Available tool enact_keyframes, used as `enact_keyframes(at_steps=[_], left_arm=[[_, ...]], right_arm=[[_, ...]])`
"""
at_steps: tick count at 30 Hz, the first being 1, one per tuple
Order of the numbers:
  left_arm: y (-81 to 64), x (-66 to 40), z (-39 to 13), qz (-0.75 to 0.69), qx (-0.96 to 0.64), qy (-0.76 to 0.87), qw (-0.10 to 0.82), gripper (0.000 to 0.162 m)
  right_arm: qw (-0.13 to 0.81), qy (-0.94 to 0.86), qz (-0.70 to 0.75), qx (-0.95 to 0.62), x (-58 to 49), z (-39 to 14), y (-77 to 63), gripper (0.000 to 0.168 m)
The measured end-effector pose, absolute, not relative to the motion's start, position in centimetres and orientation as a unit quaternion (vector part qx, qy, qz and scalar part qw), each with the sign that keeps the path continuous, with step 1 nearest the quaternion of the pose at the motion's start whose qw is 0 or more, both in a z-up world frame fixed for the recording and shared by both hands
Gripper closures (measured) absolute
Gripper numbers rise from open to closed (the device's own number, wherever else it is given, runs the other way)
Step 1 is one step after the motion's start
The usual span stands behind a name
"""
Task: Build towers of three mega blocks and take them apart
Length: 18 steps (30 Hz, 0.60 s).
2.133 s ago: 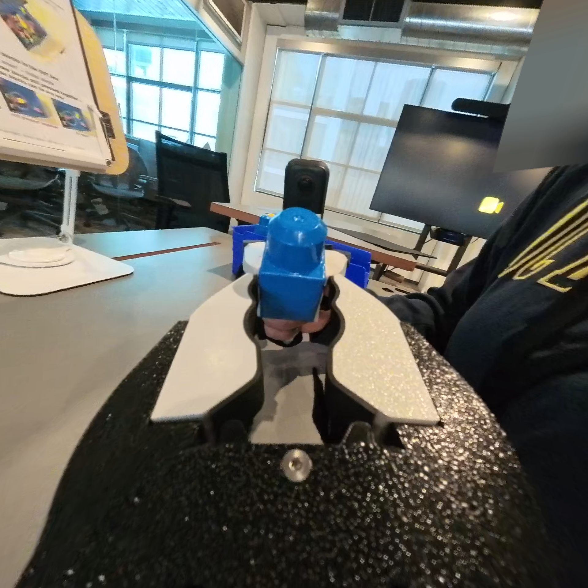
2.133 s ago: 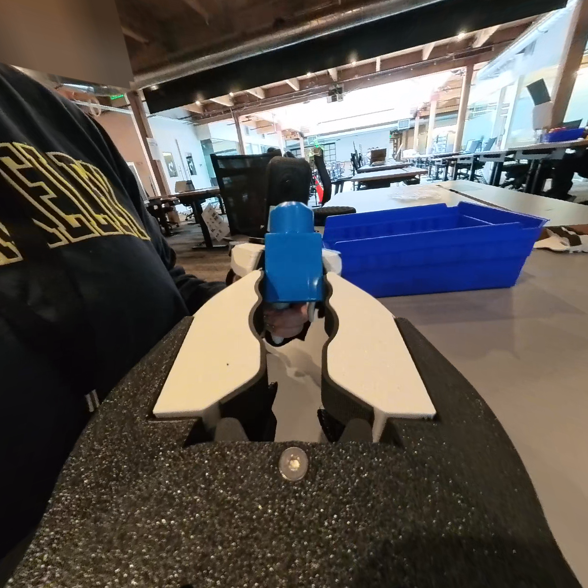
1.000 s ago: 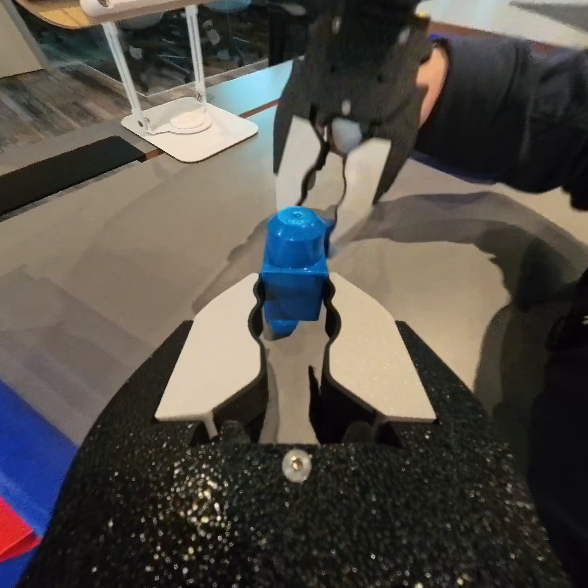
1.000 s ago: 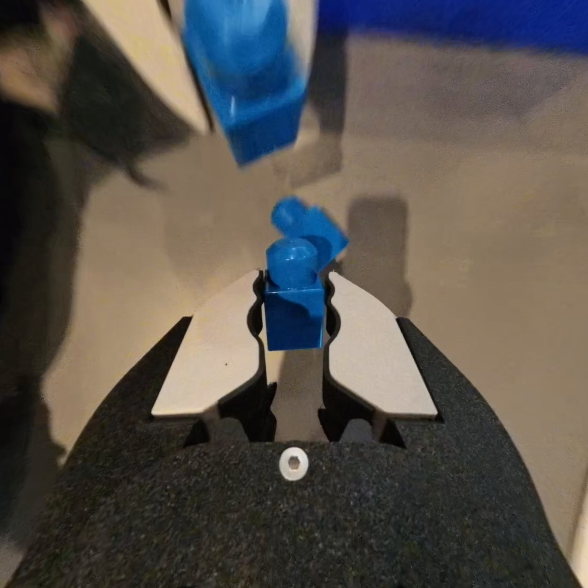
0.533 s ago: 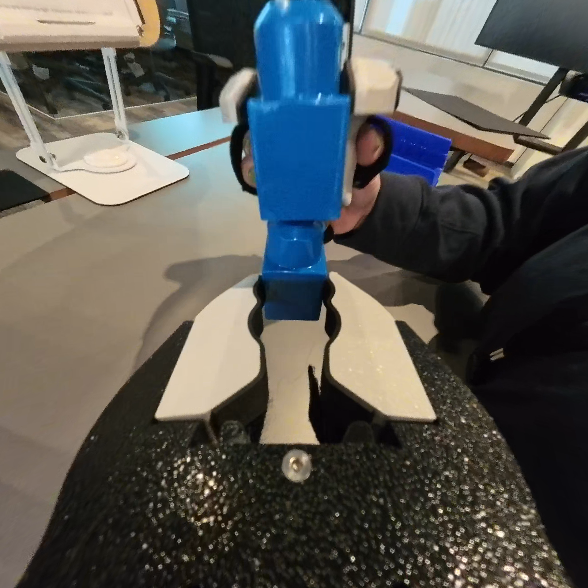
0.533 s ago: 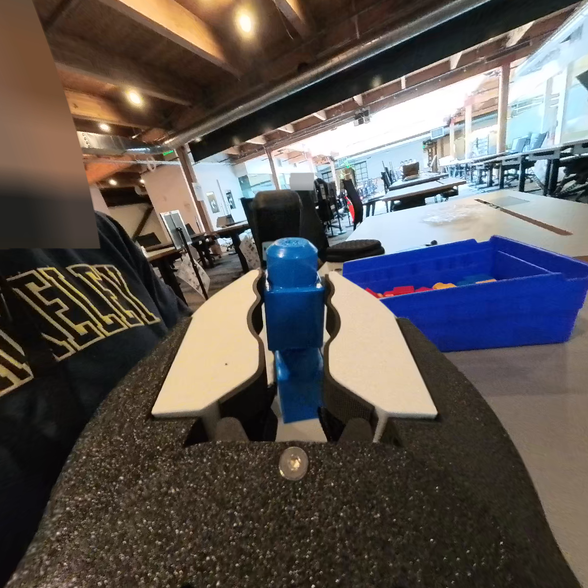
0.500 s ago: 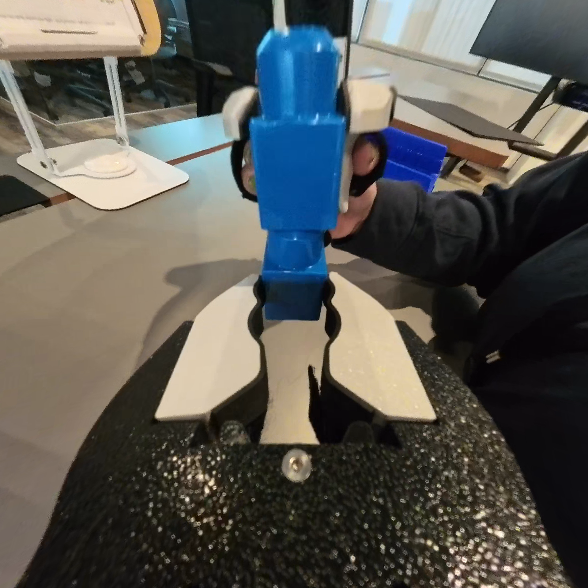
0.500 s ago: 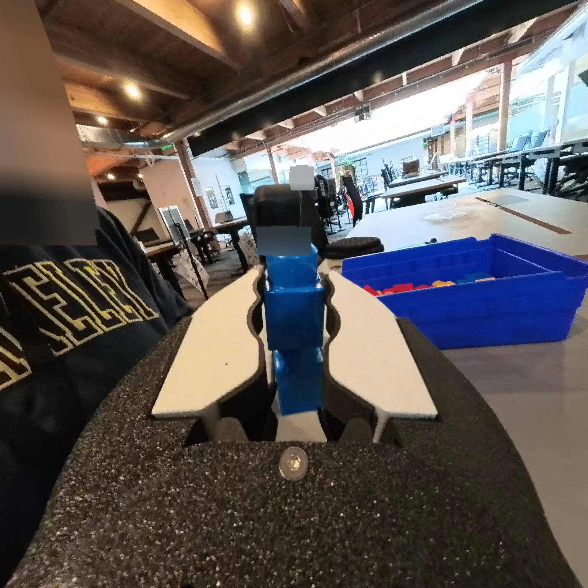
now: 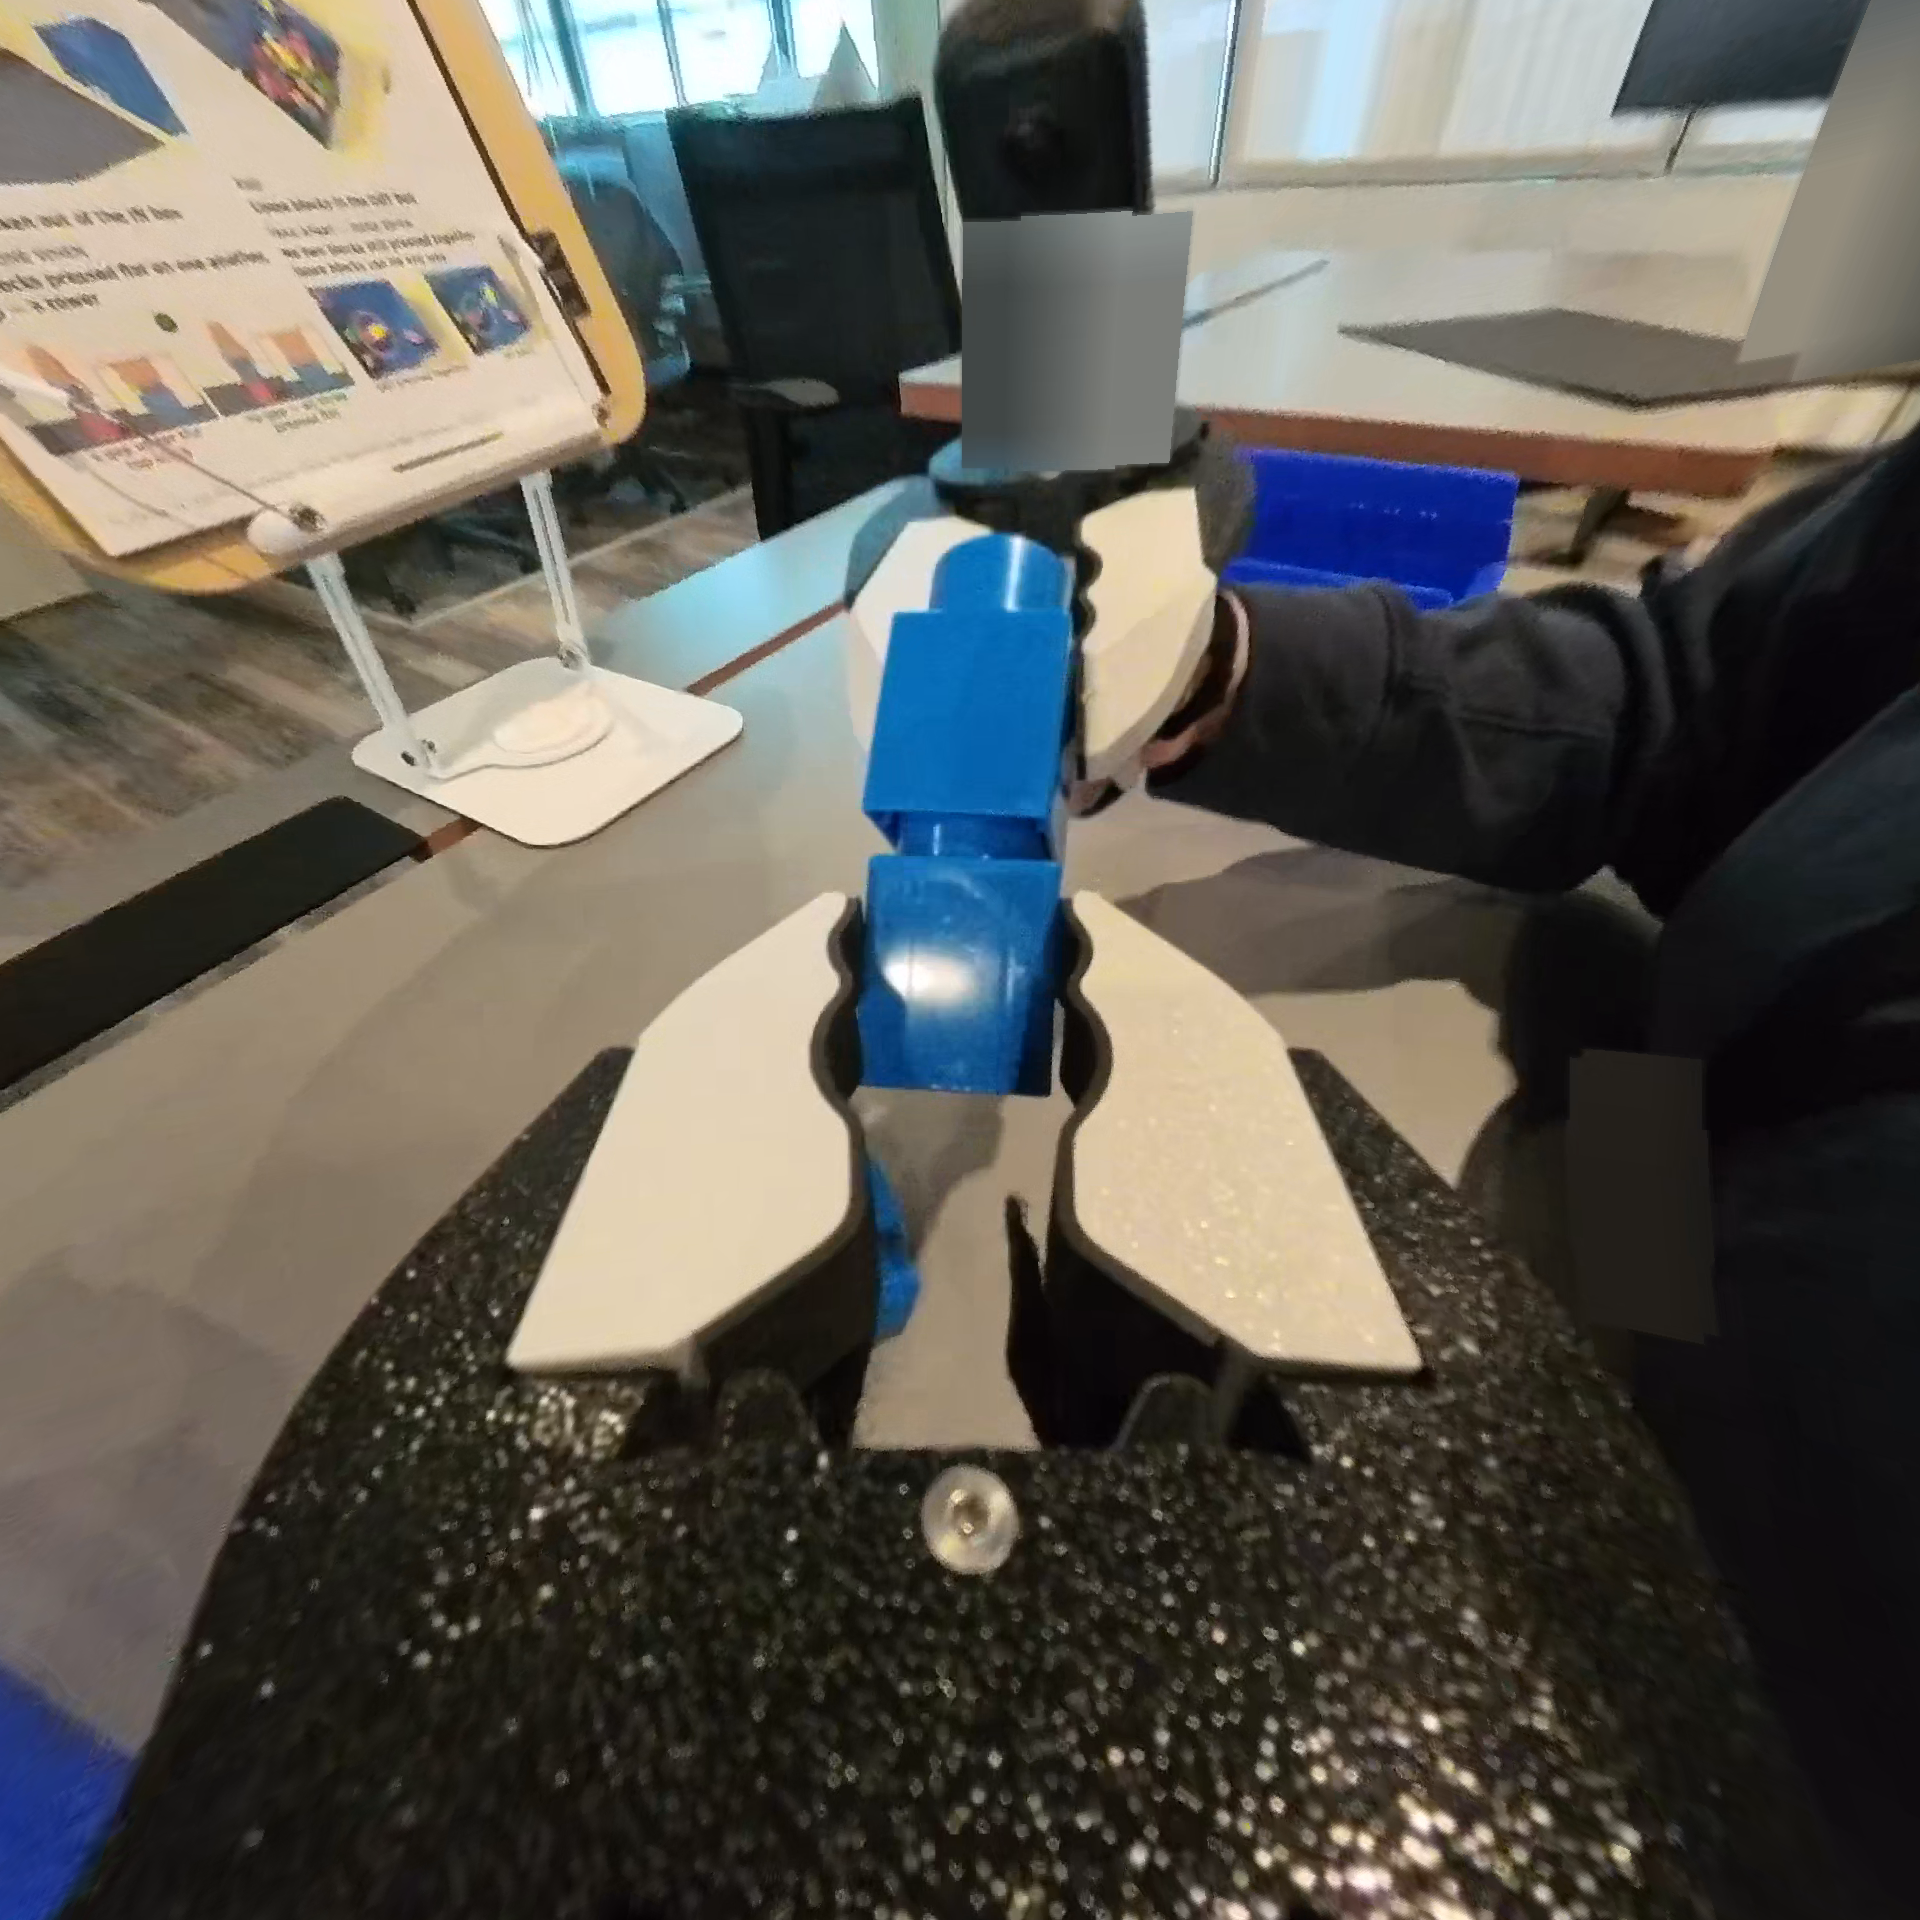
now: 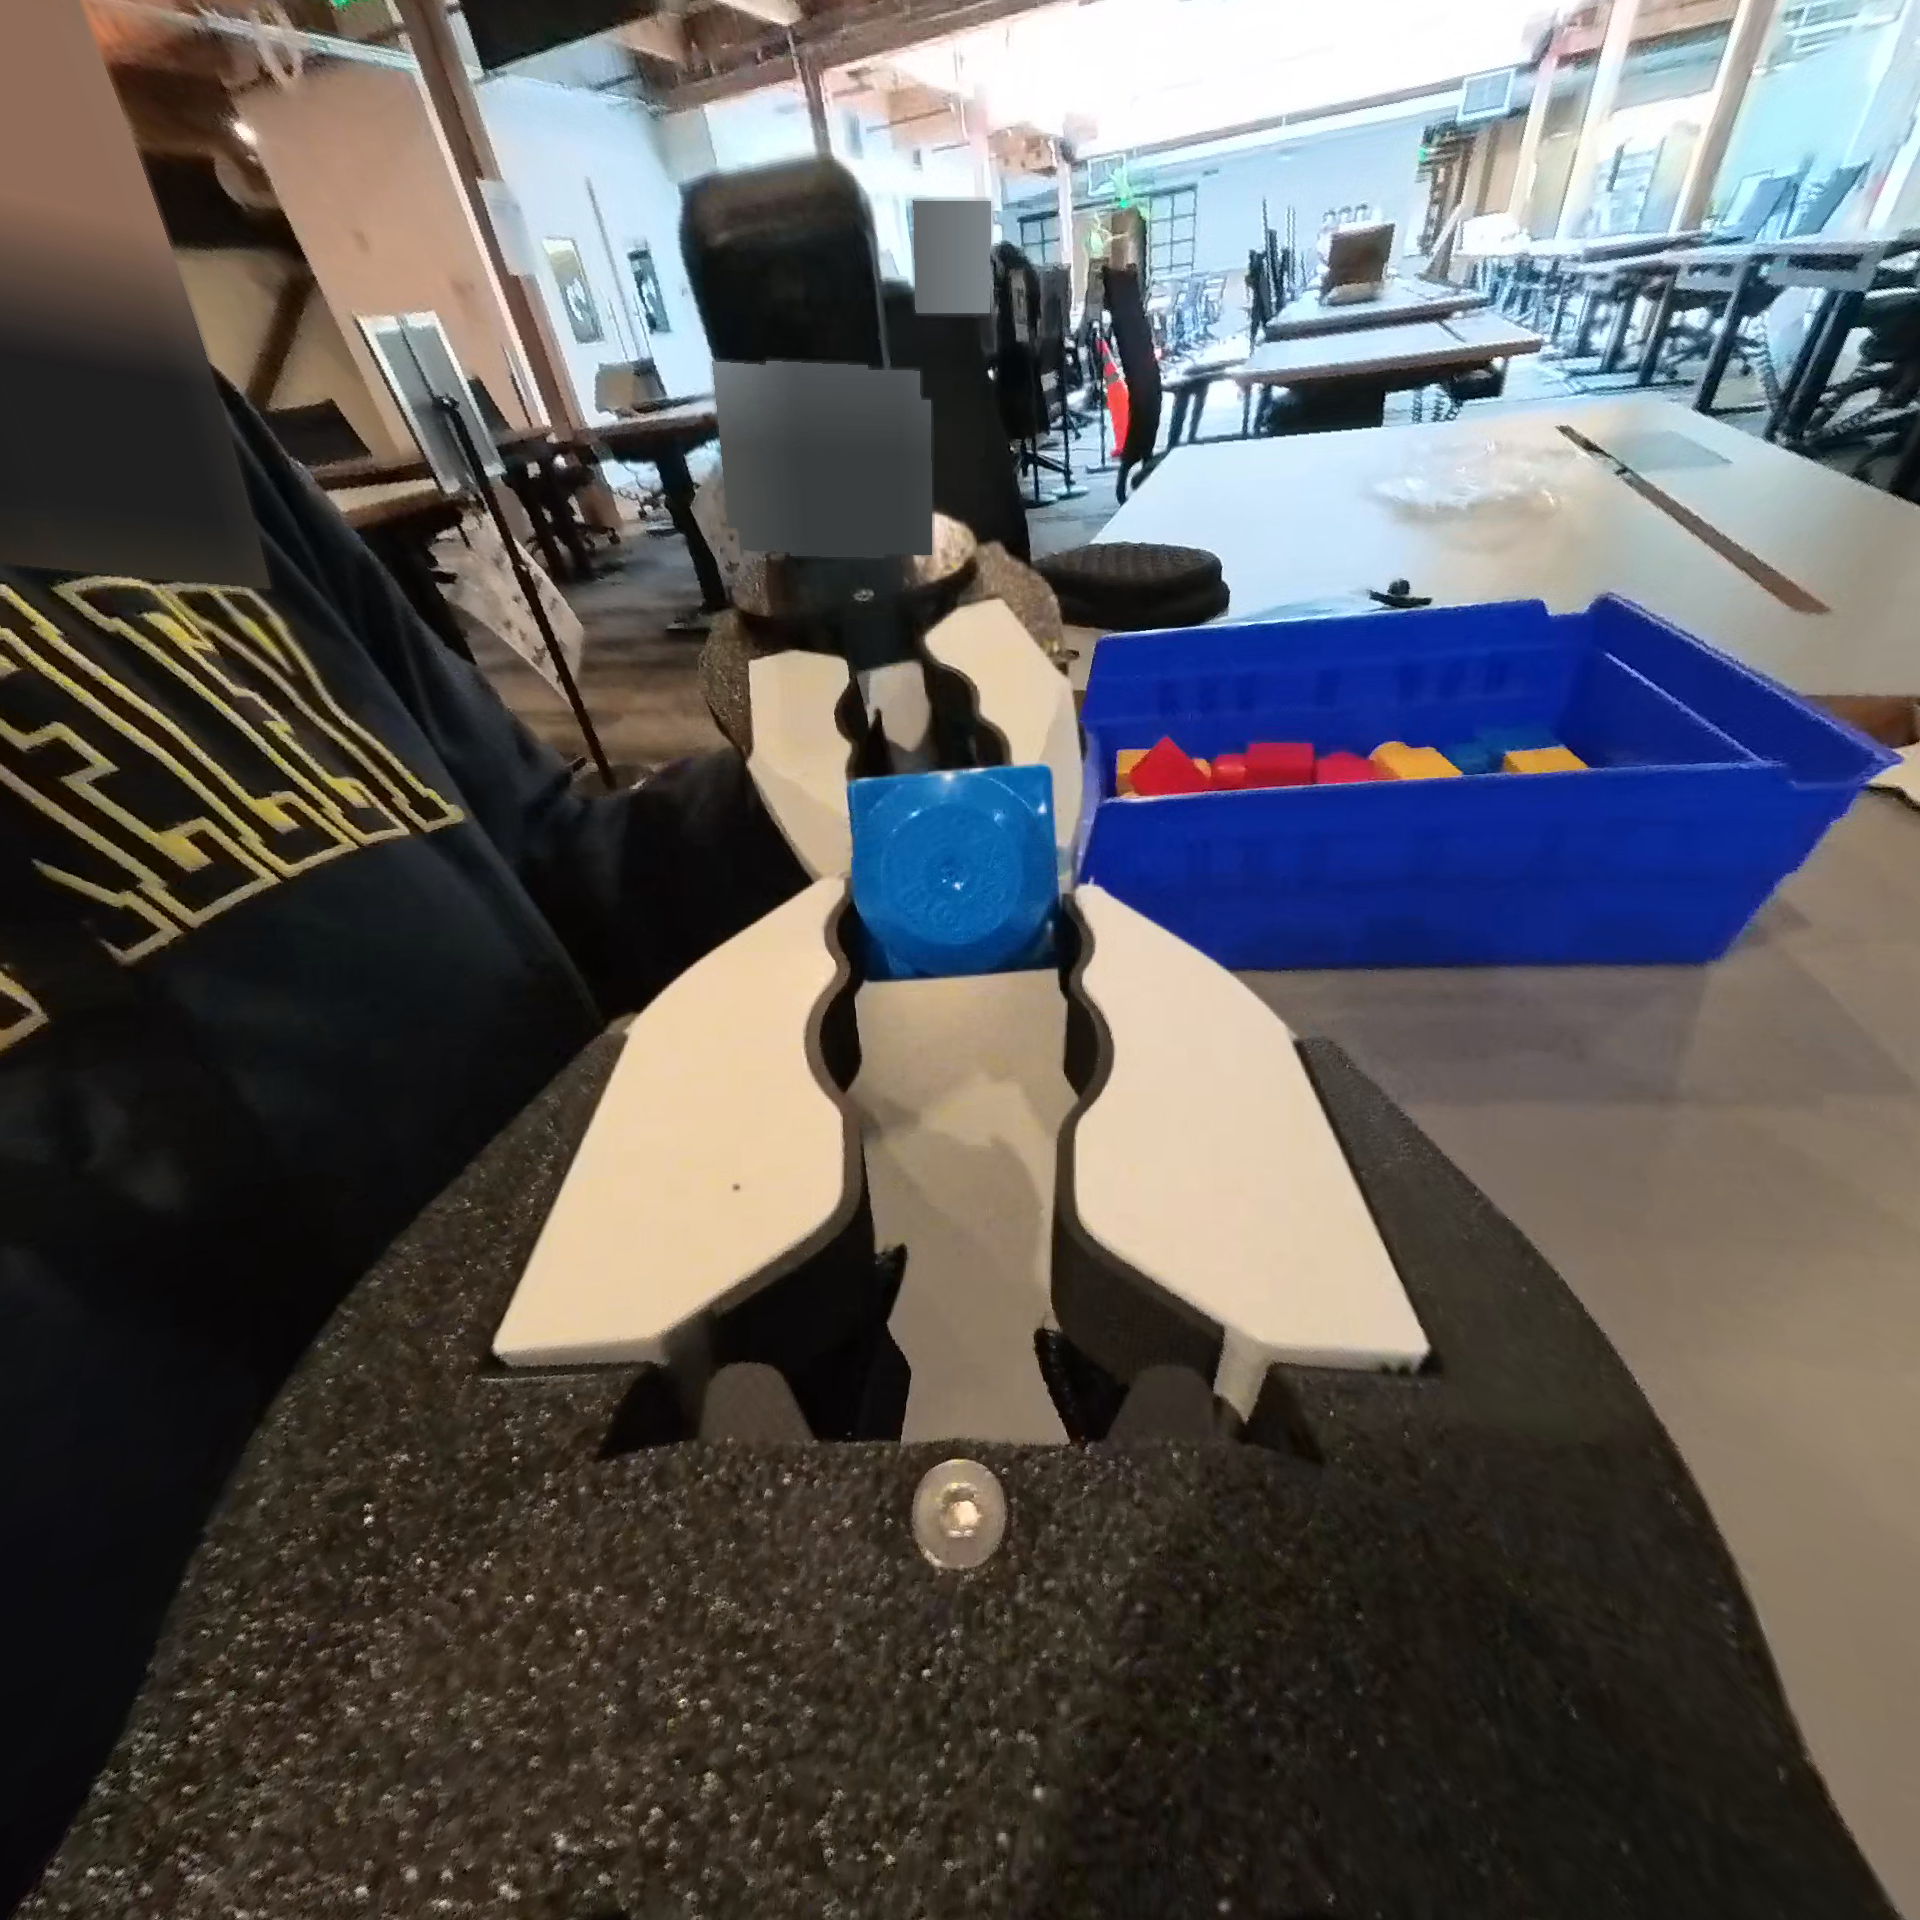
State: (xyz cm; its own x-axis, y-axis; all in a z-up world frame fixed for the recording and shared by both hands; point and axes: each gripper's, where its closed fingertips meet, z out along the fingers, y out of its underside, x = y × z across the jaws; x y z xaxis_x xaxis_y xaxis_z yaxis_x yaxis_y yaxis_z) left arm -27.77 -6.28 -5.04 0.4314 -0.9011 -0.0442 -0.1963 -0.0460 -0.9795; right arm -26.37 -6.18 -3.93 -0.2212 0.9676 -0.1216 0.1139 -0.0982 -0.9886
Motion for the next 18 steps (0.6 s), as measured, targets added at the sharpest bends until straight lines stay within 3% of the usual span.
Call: enact_keyframes(at_steps=[12,18], left_arm=[[-7.2,-26.6,-6.9,-0.257,-0.638,0.529,0.498,0.127],[-7.3,-26.3,-5.3,-0.308,-0.608,0.492,0.542,0.127]], right_arm=[[0.314,-0.65,0.468,-0.51,-25.0,-5.6,-7.5,0.133],[0.361,-0.623,0.49,-0.491,-25.0,-4.6,-7.4,0.133]])
